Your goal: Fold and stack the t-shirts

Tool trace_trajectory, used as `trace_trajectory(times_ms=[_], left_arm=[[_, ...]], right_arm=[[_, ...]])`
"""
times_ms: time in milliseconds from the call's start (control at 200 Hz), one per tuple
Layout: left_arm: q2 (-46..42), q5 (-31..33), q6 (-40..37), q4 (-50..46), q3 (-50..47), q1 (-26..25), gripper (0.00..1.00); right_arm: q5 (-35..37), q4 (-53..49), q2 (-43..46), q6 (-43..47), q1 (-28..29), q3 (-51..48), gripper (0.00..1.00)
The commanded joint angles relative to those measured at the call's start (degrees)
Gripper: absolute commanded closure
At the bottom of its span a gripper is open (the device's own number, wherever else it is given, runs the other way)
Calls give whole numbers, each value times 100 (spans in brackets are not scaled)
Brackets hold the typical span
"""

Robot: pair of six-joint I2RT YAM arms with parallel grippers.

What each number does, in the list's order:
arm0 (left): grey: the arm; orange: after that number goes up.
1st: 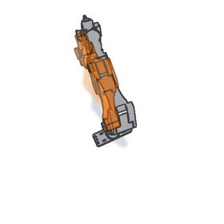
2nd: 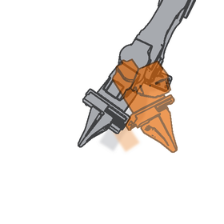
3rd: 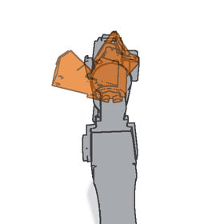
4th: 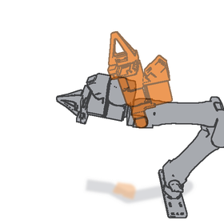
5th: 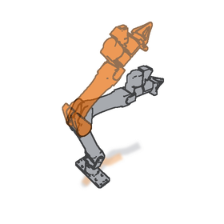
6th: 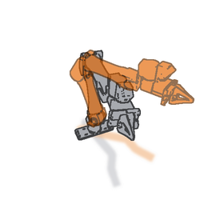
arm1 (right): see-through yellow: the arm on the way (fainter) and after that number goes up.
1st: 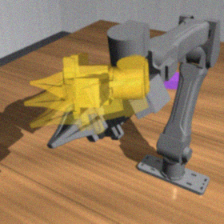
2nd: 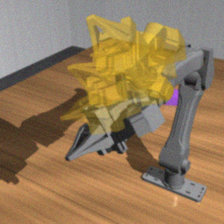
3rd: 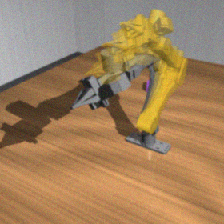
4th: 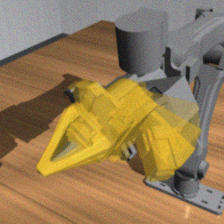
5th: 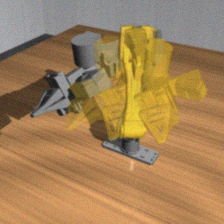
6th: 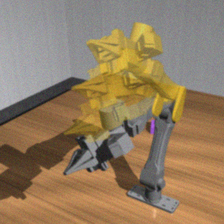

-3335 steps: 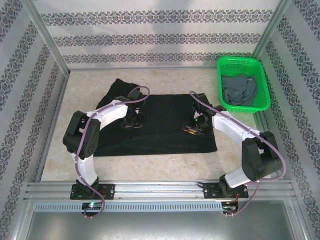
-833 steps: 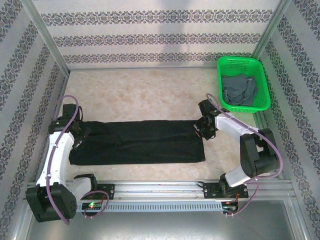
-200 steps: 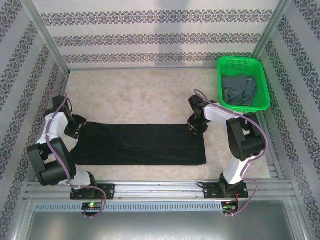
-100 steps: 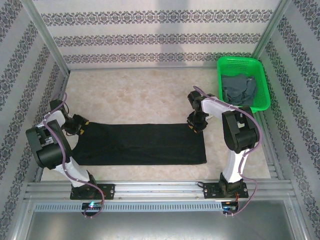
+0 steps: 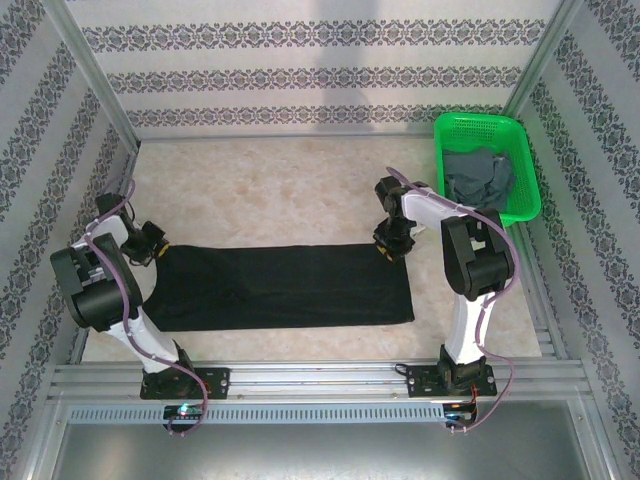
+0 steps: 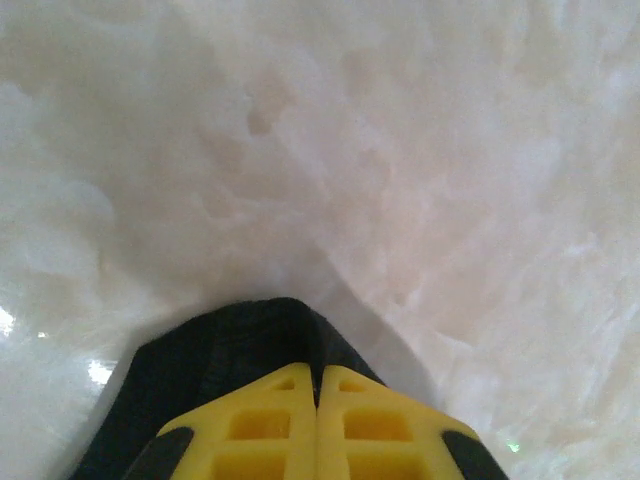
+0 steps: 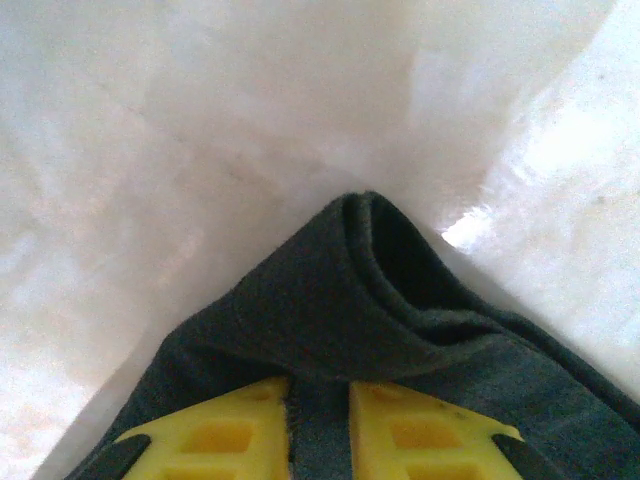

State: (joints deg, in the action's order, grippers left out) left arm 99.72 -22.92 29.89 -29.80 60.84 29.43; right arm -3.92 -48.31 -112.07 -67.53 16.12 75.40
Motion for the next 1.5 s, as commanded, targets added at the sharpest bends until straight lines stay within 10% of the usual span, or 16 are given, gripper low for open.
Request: trace_trajectory(times_ms=[0,799,1044,1209,1499], left_arm=[[-16,1,-45,60,-48,67,100],[1342,-694,541,124,1732,118,100],[-209,348,619,-269,1065,72,49],[-1563,983,1476,-803,133,-135,45],[-2587,79,3555,-712,-1493,-245,45]], right_arm=[[142,-28,-223,-142,-95,113,82],[-47,-236,-1569,-599,-505,2662,100],[312,227,-468,468,-484,2438,68],[436,763,560,1109,-390,1831,60],[-635,1821,1679,1613,71,453,55]])
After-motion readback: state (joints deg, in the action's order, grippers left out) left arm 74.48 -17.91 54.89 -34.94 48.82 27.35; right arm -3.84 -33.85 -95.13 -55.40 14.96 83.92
